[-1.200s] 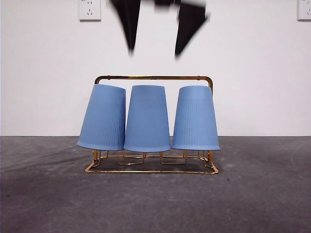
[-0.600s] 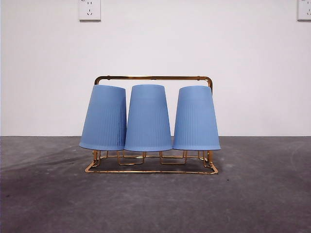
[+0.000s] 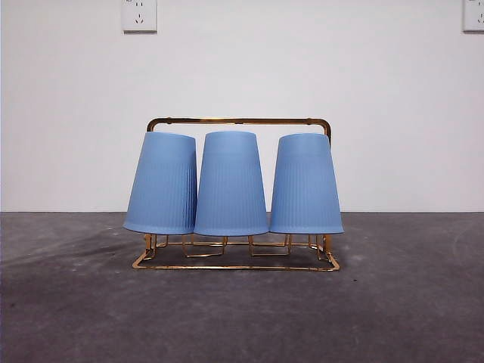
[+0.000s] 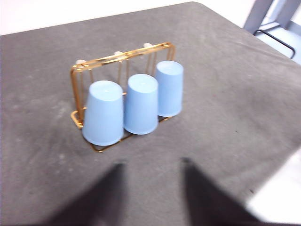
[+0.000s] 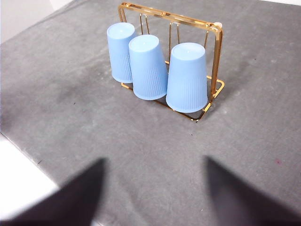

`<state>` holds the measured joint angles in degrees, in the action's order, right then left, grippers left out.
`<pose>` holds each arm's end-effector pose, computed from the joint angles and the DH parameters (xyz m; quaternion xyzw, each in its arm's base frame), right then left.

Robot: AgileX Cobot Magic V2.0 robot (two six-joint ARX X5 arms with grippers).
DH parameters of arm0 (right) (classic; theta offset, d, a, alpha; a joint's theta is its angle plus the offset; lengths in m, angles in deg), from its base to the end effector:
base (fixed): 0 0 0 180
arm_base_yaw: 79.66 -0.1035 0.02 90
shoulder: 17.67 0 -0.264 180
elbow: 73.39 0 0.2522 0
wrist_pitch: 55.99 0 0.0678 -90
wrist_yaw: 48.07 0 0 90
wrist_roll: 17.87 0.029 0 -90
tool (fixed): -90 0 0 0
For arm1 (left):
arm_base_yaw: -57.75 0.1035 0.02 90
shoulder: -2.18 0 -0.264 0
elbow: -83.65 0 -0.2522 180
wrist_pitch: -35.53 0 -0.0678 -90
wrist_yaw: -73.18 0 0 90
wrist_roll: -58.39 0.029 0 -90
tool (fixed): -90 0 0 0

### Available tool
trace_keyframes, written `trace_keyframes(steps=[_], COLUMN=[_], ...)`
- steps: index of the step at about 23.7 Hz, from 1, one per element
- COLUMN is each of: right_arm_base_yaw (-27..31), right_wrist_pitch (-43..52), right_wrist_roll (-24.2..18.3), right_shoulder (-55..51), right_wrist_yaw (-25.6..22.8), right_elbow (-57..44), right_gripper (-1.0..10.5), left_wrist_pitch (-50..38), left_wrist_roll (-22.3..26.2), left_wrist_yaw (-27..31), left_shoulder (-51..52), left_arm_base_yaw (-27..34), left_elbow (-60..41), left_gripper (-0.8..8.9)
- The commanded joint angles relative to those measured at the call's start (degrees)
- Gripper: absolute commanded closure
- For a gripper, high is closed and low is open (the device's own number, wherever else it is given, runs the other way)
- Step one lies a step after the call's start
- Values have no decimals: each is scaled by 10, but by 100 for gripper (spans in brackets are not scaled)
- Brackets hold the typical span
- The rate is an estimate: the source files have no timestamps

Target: Pick the top cup and place it on cupholder, pick up the mid cup and place it on cupholder, last pick the bottom cup and place it on cupholder.

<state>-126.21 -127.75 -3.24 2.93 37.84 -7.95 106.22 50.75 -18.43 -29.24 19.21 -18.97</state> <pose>0.0276 0.0261 0.3304 0.0167 0.2535 0.3225 0.9118 0.0448 -0.0367 0.3819 0.0065 0.2250 -0.3210 0.9199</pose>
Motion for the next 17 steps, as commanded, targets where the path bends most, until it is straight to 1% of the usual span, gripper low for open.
trace_keyframes(steps=[1,14,15,17], right_arm_base_yaw=[-6,-6,-6,-6], right_wrist_pitch=[15,23,23,23], right_wrist_roll=[4,3,3,3], right_shoulder=[3,2,2,2], right_wrist_yaw=[-3,-4,-5,-4], right_elbow=[4,4,4,4], right_gripper=[916,916,916,916], left_wrist_pitch=[-9,-14,-20,-50], left_wrist_roll=[-4,-4,-4,-4], left_wrist_yaw=[10,8,9,9], left_shoulder=[-2,-1,0,8], left_arm_base_yaw=[-5,-5,-2,30], left_elbow=[5,2,-2,-23], left_gripper=[807,807,807,807])
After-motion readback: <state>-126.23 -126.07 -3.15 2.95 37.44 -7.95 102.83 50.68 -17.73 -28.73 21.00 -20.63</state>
